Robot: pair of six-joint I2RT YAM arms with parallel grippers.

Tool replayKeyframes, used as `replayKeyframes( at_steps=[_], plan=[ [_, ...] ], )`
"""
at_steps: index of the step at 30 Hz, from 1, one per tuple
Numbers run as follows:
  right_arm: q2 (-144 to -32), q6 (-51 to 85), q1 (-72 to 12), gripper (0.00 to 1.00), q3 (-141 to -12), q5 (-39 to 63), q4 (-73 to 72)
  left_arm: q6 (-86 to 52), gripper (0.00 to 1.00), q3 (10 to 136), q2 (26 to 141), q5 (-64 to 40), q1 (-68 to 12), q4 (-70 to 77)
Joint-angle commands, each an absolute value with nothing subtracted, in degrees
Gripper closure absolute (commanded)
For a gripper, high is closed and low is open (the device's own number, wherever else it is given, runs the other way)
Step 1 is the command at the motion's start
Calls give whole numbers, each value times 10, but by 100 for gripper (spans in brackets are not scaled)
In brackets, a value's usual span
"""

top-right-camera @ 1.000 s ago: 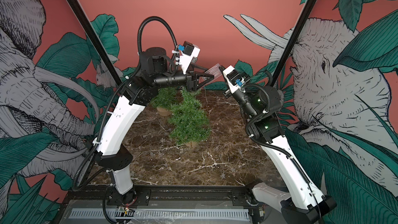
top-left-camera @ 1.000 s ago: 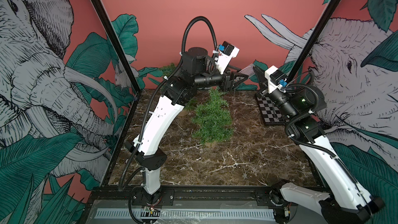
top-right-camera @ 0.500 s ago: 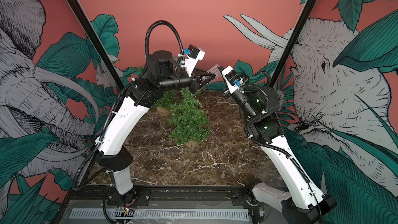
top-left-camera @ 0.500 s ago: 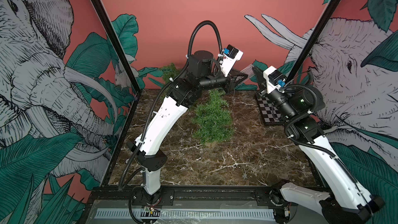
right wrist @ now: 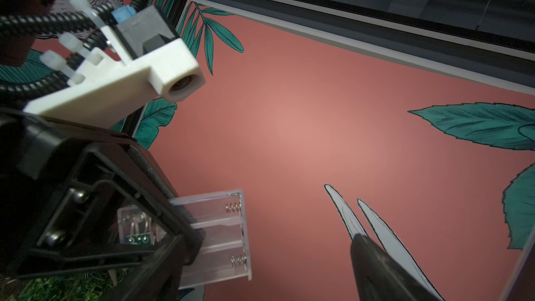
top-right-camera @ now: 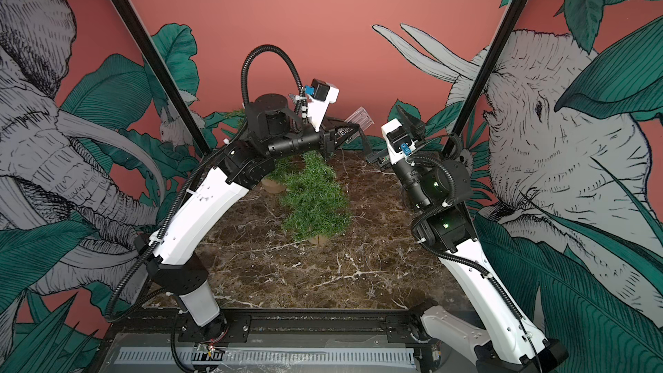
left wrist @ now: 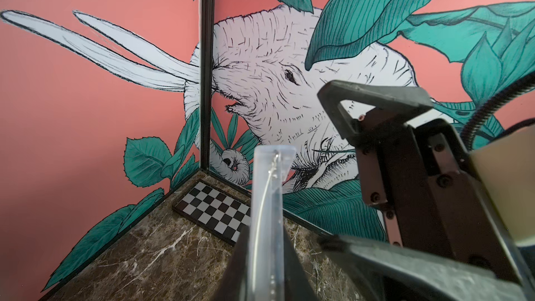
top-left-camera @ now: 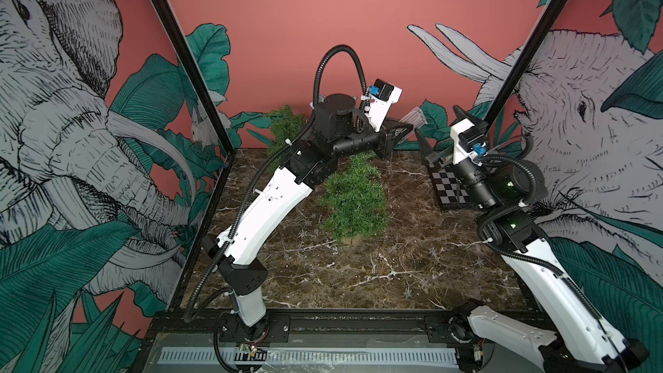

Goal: Wrap string light around the christmas tree
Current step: Pick up the light string from the center of the board, then wrap the light string around the Christmas tree.

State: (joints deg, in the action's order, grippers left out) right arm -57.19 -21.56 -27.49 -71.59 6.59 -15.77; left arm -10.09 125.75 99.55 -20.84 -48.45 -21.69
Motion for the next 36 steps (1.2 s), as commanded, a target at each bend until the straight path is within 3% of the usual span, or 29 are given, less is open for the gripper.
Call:
replayKeyframes(
  at_steps=[1, 11, 27, 36],
  plan=[
    [-537, -181, -278, 1, -705, 62, -199, -132, 96, 1237, 953, -192, -487, -139],
    [-492, -92, -278, 1, -615, 151, -182, -293, 98, 1139, 907, -201, -489, 62],
    [-587, 33, -290, 2, -487, 239, -317, -381, 99, 1027, 816, -135, -493, 171],
    [-546, 61, -292, 3, -430, 155, -362, -395, 99, 1008, 798, -108, -495, 184]
  ],
)
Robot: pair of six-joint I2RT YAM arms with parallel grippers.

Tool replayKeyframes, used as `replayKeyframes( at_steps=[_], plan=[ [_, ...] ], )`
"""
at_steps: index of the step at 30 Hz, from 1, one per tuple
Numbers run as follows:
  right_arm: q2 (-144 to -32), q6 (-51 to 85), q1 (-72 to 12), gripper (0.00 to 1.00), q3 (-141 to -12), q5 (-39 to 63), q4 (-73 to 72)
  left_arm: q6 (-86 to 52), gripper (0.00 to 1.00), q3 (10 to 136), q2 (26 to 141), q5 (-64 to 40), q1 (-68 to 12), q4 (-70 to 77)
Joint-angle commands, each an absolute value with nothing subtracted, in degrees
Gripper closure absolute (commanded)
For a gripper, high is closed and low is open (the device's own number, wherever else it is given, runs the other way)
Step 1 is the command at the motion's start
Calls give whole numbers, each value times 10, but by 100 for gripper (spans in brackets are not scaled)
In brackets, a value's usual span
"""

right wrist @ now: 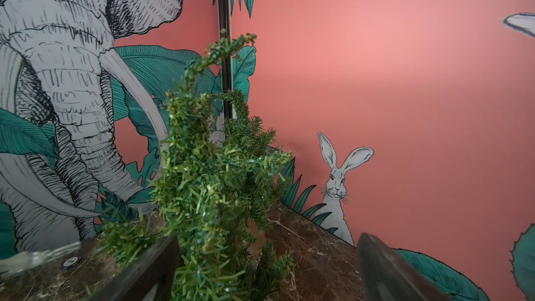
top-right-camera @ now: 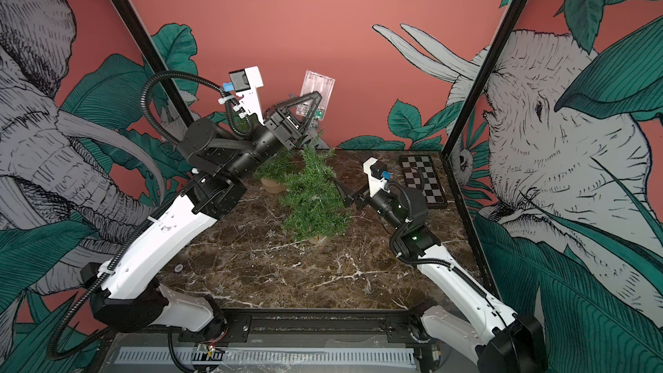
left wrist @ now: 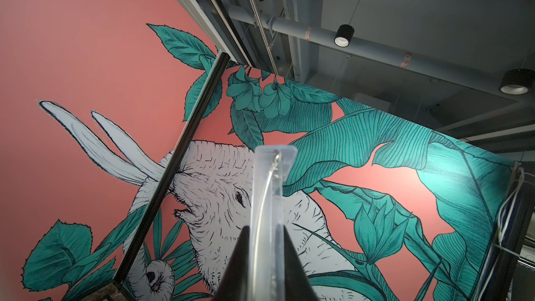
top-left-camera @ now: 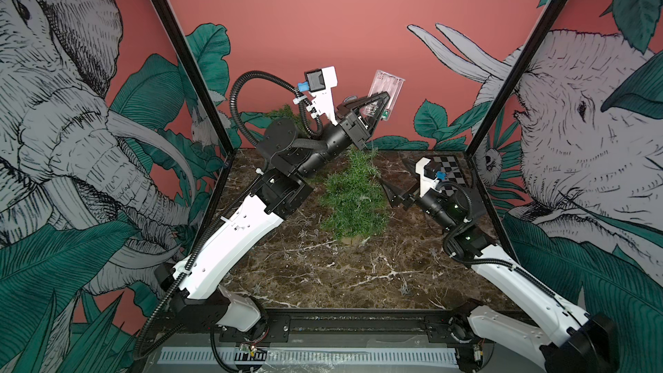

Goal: Wrap string light around the christmas tree
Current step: Wrap the light string around the Christmas tree.

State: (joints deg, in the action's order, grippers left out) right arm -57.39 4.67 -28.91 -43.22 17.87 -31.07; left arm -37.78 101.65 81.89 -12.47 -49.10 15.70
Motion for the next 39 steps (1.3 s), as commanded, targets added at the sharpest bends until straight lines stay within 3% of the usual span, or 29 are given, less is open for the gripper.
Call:
replayKeyframes(
  at_steps=[1, 10, 22, 32, 39],
  plan=[
    [-536, 69, -292, 3, -428, 164, -354, -393, 99, 1005, 794, -105, -495, 184],
    [-472, 132, -330, 3, -386, 259, -320, -382, 100, 974, 761, -65, -495, 181],
    [-524, 118, -414, 17, -347, 241, -350, -404, 100, 967, 755, -19, -495, 177],
    [-581, 116, -492, 23, -330, 199, -421, -406, 100, 967, 746, 15, -495, 160],
    [-595, 80, -516, 48, -322, 54, -409, -420, 100, 974, 744, 19, -495, 149]
  ],
)
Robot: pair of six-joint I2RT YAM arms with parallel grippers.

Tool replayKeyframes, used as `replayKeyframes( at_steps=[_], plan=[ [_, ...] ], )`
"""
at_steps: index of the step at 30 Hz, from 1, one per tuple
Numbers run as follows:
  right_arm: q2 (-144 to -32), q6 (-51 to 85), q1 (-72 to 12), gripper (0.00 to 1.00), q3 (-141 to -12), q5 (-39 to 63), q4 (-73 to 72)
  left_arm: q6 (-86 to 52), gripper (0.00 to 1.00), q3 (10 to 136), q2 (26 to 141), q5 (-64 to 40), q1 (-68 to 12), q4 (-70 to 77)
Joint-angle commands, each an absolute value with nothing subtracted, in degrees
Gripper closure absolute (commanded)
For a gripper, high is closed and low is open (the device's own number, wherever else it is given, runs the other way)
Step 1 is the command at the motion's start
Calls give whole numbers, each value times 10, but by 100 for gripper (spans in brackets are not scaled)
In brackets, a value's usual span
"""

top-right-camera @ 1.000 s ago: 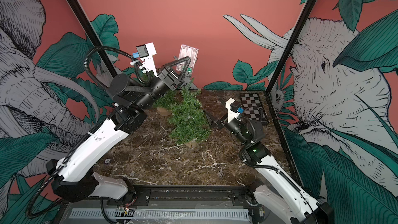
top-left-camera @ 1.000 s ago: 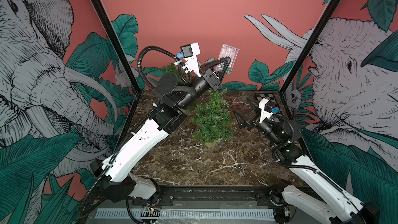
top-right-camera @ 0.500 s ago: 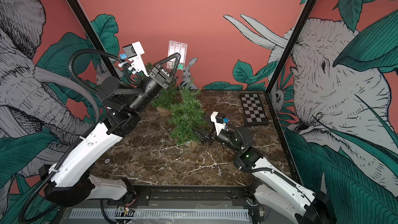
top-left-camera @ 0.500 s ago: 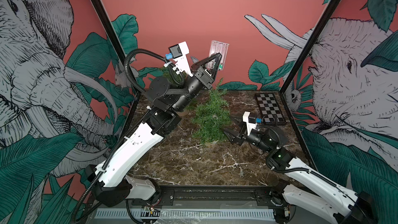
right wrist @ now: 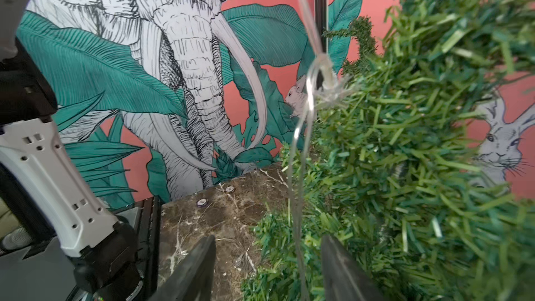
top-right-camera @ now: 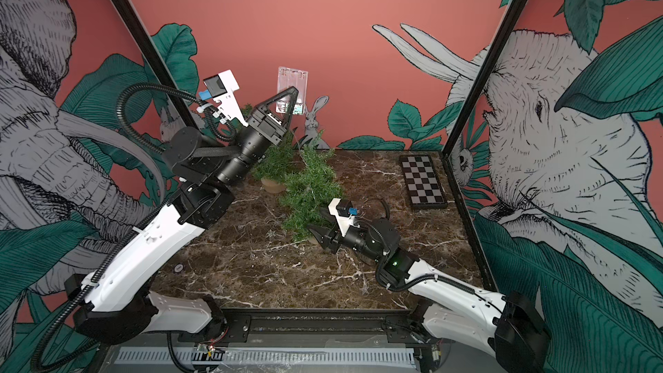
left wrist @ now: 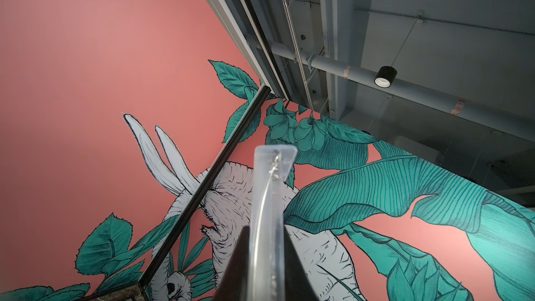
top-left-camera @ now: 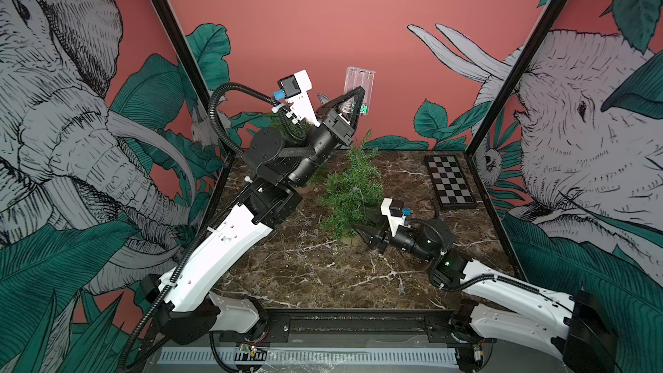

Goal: Wrap string light around the christmas tree
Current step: Wrap the light string around the Christmas tree.

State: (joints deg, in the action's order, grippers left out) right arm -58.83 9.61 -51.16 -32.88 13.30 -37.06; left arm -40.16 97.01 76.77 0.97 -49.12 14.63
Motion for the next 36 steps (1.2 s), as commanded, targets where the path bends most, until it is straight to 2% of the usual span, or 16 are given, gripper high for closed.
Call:
replayKeyframes(
  at_steps=[1, 6, 15, 20, 25, 28, 32, 36],
  plan=[
    [-598, 81, -517, 51, -323, 41, -410, -421, 100, 974, 744, 18, -495, 149],
    [-601, 87, -518, 77, -327, -27, -396, -421, 100, 974, 733, 17, -495, 143],
    [-510, 80, -520, 99, -323, -76, -332, -389, 100, 906, 658, 52, -495, 132],
    [-461, 43, -520, 100, -365, -94, -253, -338, 100, 845, 590, 152, -495, 67],
    [-490, -23, -520, 100, -452, -117, -141, -338, 100, 771, 551, 317, -495, 4],
    [-514, -48, -520, 100, -487, -120, -99, -340, 100, 747, 556, 373, -495, -15],
    [-526, -60, -520, 100, -502, -130, -83, -340, 100, 752, 599, 368, -484, -17],
    [-521, -67, -520, 100, -505, -151, -69, -424, 100, 787, 660, 278, -421, -50]
  ],
)
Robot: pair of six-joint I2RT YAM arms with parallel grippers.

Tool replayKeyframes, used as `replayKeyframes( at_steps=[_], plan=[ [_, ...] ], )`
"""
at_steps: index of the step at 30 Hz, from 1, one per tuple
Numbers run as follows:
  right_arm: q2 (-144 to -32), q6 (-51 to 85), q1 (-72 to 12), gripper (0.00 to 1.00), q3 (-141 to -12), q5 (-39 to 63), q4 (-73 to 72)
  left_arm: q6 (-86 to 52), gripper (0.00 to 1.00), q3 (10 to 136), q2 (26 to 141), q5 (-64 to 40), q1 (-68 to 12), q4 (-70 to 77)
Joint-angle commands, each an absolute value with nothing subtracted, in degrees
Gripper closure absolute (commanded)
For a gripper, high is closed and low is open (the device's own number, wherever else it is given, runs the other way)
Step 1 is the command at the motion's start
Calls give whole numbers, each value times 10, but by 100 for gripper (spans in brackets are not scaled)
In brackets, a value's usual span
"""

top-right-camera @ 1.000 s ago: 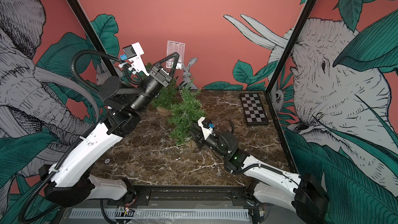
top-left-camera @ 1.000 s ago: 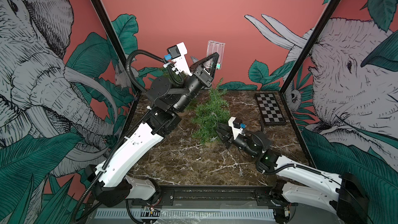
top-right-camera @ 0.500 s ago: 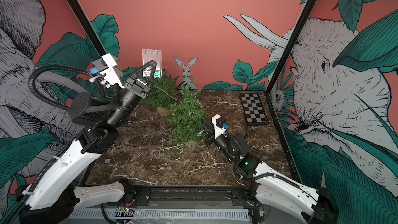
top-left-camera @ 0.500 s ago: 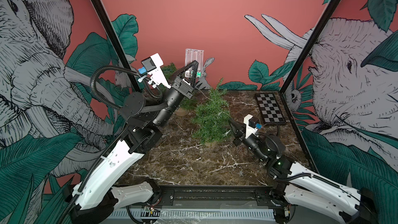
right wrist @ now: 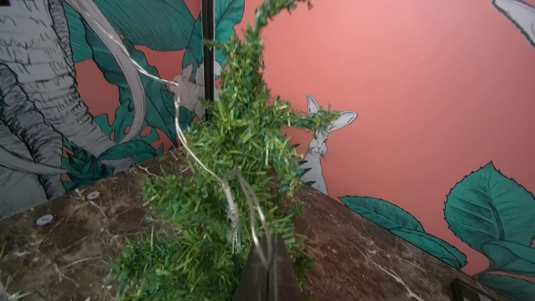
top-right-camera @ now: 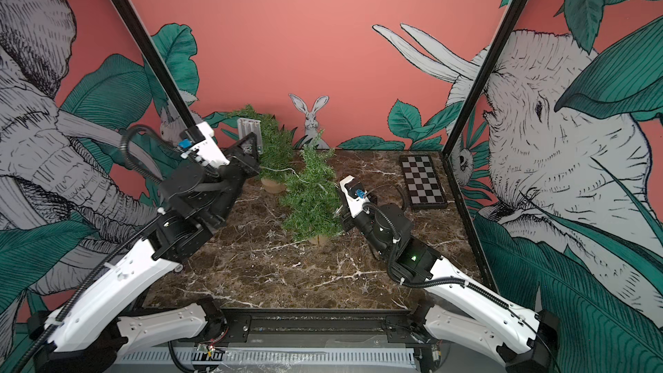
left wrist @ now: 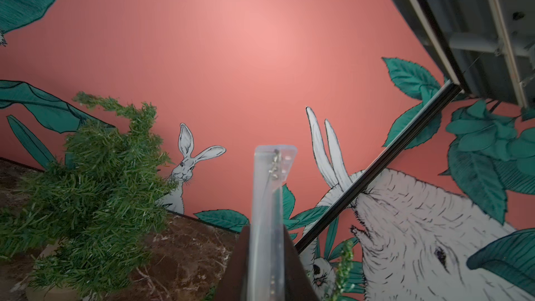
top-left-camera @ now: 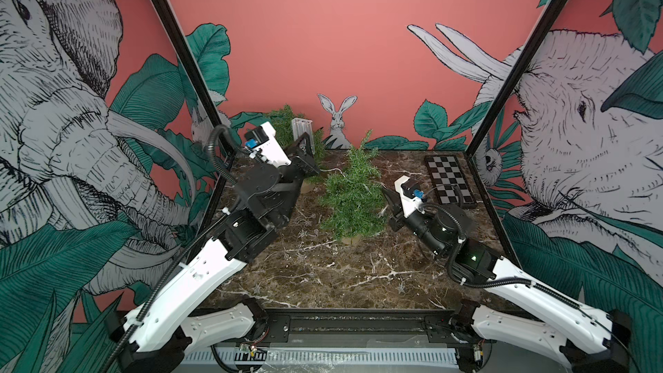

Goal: Wrap string light around the christmas tree
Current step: Wrap the light string around the Christmas tree.

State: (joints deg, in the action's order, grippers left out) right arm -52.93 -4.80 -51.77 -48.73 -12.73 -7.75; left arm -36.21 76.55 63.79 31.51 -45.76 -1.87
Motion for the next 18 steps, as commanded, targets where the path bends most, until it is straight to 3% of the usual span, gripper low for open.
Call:
replayKeyframes(
  at_steps=[1, 16, 18],
  plan=[
    [-519, -67, -520, 100, -505, -155, -65, -446, 100, 788, 672, 253, -407, -49],
    [-482, -23, -520, 93, -466, -150, -25, -457, 100, 856, 803, 104, -374, -28],
    [-482, -17, -520, 92, -460, -143, -26, -449, 95, 866, 817, 75, -371, -29]
  ],
)
